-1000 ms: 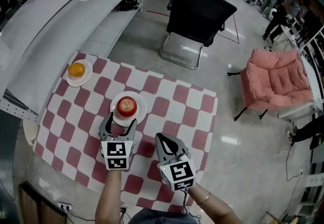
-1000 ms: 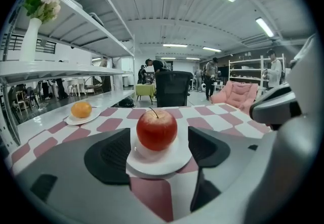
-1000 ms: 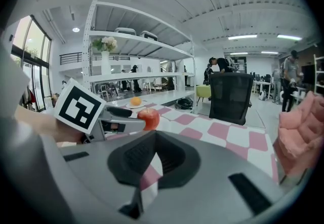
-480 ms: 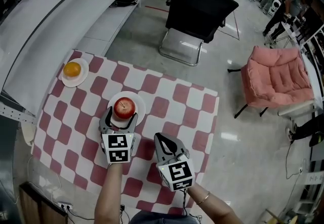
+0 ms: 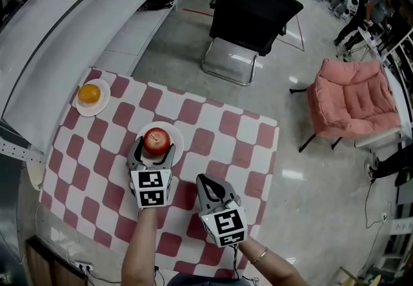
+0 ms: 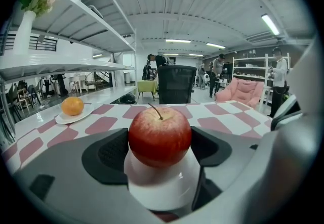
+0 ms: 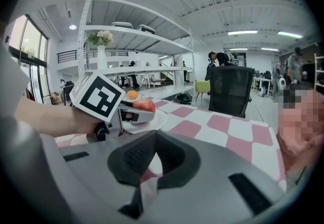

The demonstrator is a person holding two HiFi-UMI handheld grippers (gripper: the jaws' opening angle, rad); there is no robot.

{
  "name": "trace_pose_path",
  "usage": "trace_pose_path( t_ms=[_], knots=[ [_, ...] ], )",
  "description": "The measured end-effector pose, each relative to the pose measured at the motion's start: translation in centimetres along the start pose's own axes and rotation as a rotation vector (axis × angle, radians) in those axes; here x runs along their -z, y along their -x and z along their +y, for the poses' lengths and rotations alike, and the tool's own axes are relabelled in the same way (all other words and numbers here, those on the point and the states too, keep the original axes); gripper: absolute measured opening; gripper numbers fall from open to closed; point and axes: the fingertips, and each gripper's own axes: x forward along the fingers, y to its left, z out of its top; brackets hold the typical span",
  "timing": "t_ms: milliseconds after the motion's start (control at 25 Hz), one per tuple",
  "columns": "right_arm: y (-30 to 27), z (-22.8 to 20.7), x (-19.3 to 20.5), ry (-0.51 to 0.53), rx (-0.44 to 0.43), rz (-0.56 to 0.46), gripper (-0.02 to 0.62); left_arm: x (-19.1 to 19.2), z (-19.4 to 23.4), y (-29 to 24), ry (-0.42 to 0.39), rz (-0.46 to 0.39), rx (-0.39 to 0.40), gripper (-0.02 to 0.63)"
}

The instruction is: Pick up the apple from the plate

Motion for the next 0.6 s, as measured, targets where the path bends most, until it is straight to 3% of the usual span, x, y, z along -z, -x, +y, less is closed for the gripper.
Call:
trace_pose_path(
  t_ms=[600],
  knots=[
    [0.6,-0.2,-0.1,-0.001,0.014,-0.009,0.009,-1.7,0.1,1.2,0.004,-0.055,-0.018,0.370]
  ],
)
